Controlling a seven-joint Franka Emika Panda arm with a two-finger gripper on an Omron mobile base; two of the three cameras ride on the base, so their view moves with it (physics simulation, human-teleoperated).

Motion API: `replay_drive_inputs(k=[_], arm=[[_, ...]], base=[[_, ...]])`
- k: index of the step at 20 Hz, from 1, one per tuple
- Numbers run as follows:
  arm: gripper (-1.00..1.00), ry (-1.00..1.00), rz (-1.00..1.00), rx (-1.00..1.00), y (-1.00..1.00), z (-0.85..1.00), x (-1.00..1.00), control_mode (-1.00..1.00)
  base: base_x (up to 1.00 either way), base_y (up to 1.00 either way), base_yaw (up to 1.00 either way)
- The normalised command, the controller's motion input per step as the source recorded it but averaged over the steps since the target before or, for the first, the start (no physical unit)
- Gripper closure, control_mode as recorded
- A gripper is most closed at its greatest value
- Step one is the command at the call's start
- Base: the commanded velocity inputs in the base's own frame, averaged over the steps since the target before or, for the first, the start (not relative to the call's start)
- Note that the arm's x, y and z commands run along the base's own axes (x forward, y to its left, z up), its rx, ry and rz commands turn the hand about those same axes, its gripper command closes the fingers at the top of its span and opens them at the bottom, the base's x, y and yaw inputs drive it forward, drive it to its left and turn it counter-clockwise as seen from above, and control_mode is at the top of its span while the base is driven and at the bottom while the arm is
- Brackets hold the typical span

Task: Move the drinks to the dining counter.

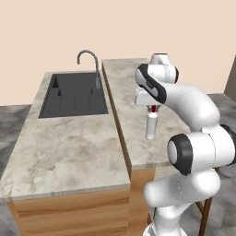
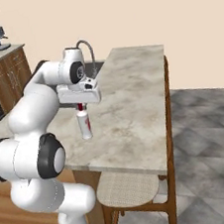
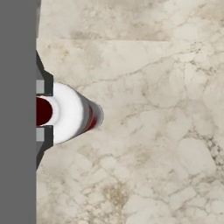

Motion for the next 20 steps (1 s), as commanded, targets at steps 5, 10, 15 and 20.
replay_drive_inputs(k=[5,10,15,20], arm=[[-1.00,0.00,0.00,0.00,0.01,-0.04,0.00,-1.00],[-1.00,0.00,0.00,0.00,-0.03,0.09,0.00,-1.00],[-1.00,-0.03,0.00,0.00,-0.01,0.52,-0.39,-1.00],[-1.00,-0.16,-0.01,0.00,-0.03,0.23,-1.00,-1.00]], base=[[0.00,0.00,0.00],[0.00,0.00,0.00],[0.00,0.00,0.00],[0.00,0.00,0.00]])
